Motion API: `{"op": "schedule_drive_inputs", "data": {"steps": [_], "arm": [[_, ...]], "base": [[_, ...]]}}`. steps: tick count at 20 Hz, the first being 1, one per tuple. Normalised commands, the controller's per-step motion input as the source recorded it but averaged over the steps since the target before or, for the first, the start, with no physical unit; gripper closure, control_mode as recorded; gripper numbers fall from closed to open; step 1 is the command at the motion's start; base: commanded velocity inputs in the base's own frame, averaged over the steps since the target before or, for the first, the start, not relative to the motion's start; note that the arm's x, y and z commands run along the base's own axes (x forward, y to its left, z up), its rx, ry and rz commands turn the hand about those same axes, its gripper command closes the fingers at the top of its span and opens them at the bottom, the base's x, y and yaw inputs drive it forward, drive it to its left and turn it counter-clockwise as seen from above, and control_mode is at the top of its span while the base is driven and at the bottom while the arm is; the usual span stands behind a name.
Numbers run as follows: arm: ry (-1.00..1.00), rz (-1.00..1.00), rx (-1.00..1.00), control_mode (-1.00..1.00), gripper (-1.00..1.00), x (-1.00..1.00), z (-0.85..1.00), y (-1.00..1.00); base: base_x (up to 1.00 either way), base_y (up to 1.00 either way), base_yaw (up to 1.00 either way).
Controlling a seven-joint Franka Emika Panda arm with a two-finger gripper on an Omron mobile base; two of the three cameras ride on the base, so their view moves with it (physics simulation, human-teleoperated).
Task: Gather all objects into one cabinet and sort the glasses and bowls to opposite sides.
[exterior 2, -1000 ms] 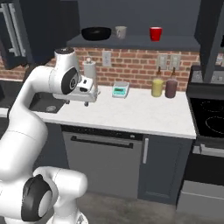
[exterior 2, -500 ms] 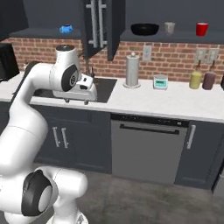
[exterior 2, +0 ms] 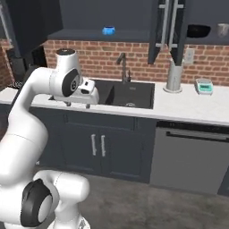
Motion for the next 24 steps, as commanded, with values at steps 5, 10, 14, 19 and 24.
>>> {"op": "schedule_drive_inputs", "data": {"steps": [5,10,14,19,24], "arm": [[0.0,0.0,0.0,1.0,-1.0,0.0,0.0,0.0],[0.0,0.0,0.0,1.0,-1.0,0.0,0.0,0.0],[0.0,0.0,0.0,1.0,-1.0,0.0,0.0,0.0],[0.0,0.0,0.0,1.0,-1.0,0.0,0.0,0.0],[0.0,0.0,0.0,1.0,-1.0,0.0,0.0,0.0]], "base": [[1.0,0.55,0.0],[1.0,-0.02,0.04],[1.0,-0.12,0.02],[1.0,0.3,-0.16],[1.0,0.22,-0.17]]}}
